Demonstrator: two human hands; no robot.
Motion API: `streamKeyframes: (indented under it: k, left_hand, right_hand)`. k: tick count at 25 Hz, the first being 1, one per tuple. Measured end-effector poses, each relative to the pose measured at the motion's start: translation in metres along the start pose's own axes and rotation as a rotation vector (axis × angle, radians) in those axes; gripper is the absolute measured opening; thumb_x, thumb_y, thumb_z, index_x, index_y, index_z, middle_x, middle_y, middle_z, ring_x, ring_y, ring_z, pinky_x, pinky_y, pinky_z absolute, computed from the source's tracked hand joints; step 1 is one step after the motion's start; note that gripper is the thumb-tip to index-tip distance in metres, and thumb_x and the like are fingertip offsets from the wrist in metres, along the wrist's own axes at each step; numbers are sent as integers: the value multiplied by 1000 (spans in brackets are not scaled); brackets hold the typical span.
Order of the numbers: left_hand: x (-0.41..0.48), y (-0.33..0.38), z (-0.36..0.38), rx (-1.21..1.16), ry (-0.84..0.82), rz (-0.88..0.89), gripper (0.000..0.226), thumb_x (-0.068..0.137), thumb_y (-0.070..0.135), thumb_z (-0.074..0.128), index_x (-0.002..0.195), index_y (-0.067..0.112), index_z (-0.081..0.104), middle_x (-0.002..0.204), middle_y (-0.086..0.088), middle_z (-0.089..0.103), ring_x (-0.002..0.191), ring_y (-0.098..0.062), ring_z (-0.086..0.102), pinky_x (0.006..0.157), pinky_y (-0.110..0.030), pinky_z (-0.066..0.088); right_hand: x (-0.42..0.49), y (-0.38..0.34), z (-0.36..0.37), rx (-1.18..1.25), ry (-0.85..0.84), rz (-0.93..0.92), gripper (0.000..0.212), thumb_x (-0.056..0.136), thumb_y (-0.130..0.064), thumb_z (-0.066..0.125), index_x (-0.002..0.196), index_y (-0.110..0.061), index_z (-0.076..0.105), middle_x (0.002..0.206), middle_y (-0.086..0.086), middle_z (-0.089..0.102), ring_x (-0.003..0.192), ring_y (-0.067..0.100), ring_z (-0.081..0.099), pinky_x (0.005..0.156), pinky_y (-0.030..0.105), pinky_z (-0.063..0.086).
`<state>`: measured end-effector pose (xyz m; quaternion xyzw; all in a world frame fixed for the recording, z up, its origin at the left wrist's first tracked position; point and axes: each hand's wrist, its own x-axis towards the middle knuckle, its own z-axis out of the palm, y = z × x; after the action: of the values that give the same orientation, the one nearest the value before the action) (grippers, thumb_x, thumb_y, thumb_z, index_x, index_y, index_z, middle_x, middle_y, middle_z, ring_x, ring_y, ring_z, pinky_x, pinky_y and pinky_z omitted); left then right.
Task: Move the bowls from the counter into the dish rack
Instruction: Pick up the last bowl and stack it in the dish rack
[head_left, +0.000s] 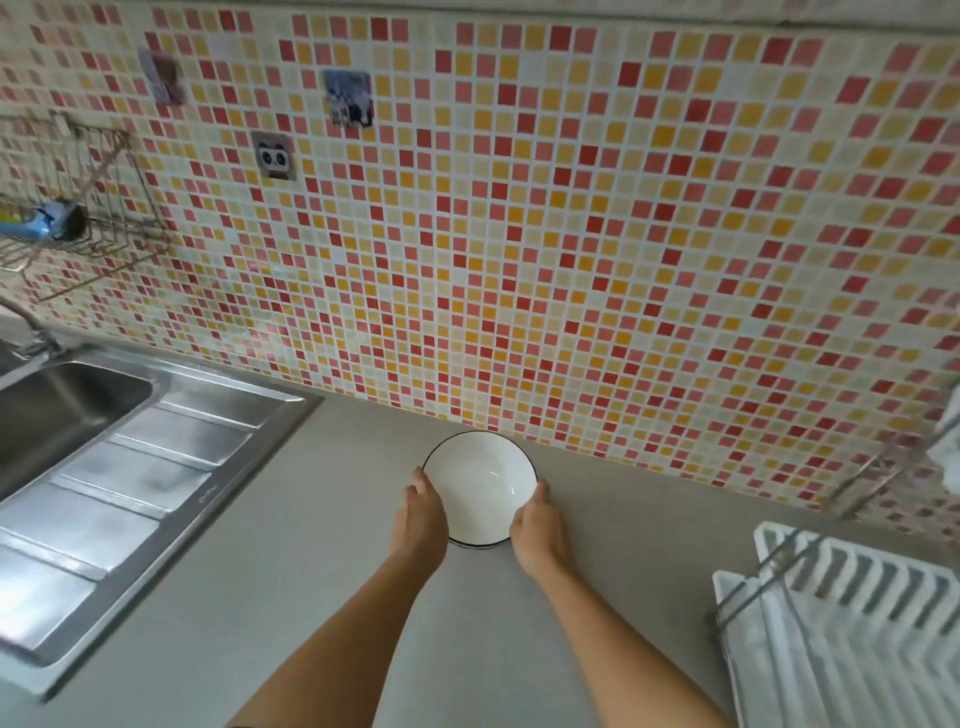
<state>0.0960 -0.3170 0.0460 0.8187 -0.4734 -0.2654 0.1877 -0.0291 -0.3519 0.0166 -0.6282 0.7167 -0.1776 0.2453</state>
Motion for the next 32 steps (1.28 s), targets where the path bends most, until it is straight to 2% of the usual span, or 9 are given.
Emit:
streamKeyframes:
  k: [6,14,18,20,22,26,28,30,32]
  left_hand:
    - [-97,0,-50,-141,190,124,56,97,5,39,148,10,17,142,-17,41,116,-36,56,94,-42,49]
    - [-242,9,-116,-464,415,388,24,99,17,24,117,7,37,116,-19,52,94,-36,55,85,-53,50]
    - [-297,50,-152,-555,510,639,45,95,46,31,124,13,37,121,-12,54,105,-29,54,90,-48,47]
    - [-327,77,-168,-618,503,771,49,95,51,29,133,20,31,136,-8,47,118,-27,50,98,-49,44]
    - [-342,93,-178,-677,473,852,50,97,51,25,139,26,29,143,-3,42,125,-20,45,101,-44,42]
    - [-391,146,-177,-774,268,1021,45,100,47,18,136,28,35,110,23,46,110,-8,47,87,-30,35]
    - [-414,175,-170,-767,156,1094,45,100,44,16,137,26,34,99,38,36,96,6,43,91,-27,29]
    - [-426,207,-152,-755,100,1176,39,99,46,20,128,24,33,100,35,38,101,2,47,91,-32,33]
    - [-436,241,-133,-745,33,1191,39,95,54,28,117,22,30,100,26,41,99,-1,49,96,-39,39]
  right_hand:
    - [-102,-12,-63,75,179,-193,50,97,-10,40,144,-10,25,119,16,64,104,29,64,81,34,54]
    - [-243,-20,-149,309,457,-426,48,97,-9,38,144,-10,25,133,15,55,115,30,59,92,36,50]
    - [-278,-32,-218,476,582,-515,44,96,-5,39,138,-10,29,126,13,58,108,28,61,83,32,52]
    - [-295,-33,-258,545,631,-596,37,95,-14,42,131,-12,31,123,10,58,101,24,62,75,24,52]
    - [-308,-36,-281,593,652,-655,38,92,-41,43,121,-20,30,117,2,56,99,18,59,79,28,51]
    - [-324,-1,-346,659,730,-708,41,86,-66,21,101,-29,25,84,-11,45,69,-4,49,69,27,42]
    - [-331,23,-375,728,764,-710,40,90,-57,15,103,-21,27,80,-7,42,60,-5,46,66,29,38]
    - [-336,53,-406,772,769,-705,38,98,-41,19,118,-12,32,99,6,50,76,-1,53,71,37,33]
    - [-337,88,-440,758,718,-758,52,96,-52,27,130,-13,30,125,11,46,100,3,48,78,33,34]
